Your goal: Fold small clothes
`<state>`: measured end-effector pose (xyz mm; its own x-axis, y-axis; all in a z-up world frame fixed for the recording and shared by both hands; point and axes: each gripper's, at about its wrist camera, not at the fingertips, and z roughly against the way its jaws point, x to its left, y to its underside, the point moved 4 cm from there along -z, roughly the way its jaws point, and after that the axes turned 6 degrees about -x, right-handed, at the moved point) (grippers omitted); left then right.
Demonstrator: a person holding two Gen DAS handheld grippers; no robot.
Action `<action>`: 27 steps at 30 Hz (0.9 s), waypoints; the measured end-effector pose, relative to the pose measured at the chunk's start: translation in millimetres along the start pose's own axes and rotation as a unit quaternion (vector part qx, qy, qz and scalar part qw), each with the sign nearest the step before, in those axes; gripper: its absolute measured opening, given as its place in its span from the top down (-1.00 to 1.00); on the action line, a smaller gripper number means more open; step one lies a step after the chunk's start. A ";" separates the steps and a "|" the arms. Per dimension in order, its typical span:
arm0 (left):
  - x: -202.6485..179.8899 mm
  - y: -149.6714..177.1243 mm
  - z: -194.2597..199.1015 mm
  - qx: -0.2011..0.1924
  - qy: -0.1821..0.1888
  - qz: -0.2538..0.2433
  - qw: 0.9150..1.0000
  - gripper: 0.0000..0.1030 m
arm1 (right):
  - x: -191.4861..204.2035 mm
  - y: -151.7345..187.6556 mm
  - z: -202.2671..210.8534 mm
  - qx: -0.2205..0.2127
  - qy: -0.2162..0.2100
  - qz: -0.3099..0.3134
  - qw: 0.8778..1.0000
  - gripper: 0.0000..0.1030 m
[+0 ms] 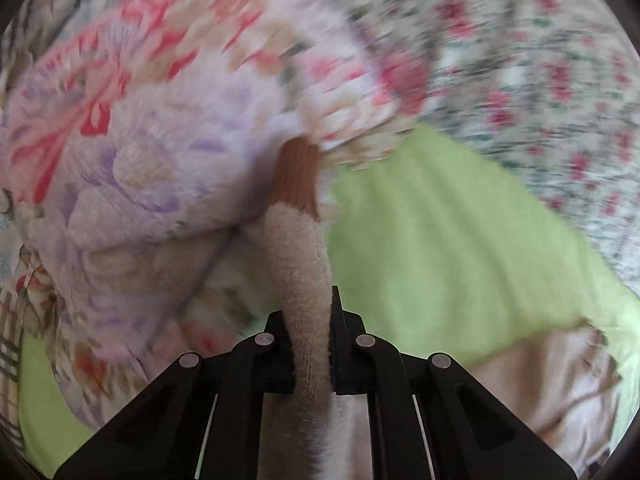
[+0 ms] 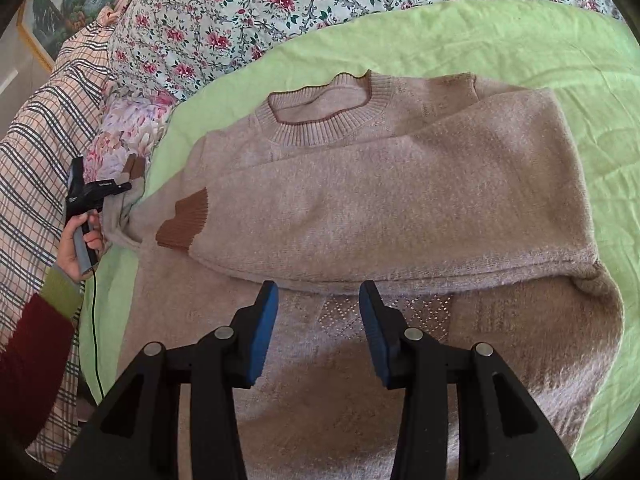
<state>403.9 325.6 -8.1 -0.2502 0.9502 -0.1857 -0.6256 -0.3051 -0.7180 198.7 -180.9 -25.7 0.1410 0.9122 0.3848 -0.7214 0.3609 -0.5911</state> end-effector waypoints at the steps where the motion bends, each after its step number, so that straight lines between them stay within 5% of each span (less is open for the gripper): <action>1: -14.7 4.2 16.6 -0.014 0.023 -0.009 1.000 0.85 | 0.3 0.4 1.0 -0.002 -0.002 -0.002 1.000 0.15; 6: -99.1 31.4 80.2 -0.048 0.115 -0.046 0.991 0.85 | 0.1 5.0 10.6 -0.007 -0.005 -0.013 1.000 0.15; 14: -271.2 101.7 119.5 -0.044 0.252 -0.134 0.957 0.85 | -20.3 8.2 35.4 -0.028 0.005 -0.038 0.999 0.15; 22: -371.7 198.6 104.5 0.015 0.272 -0.264 0.925 0.77 | -57.7 5.2 31.0 -0.031 0.023 -0.090 0.995 0.15; 27: -363.8 229.0 100.2 0.051 0.261 -0.290 0.919 0.18 | -53.9 -6.4 16.4 -0.023 0.002 -0.099 0.995 -0.13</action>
<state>277.6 -96.3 -37.7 0.5200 0.8474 -0.1070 -0.6143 0.2841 -0.7361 184.6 -235.6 -31.1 0.2805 0.8229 0.4941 -0.6471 0.5423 -0.5358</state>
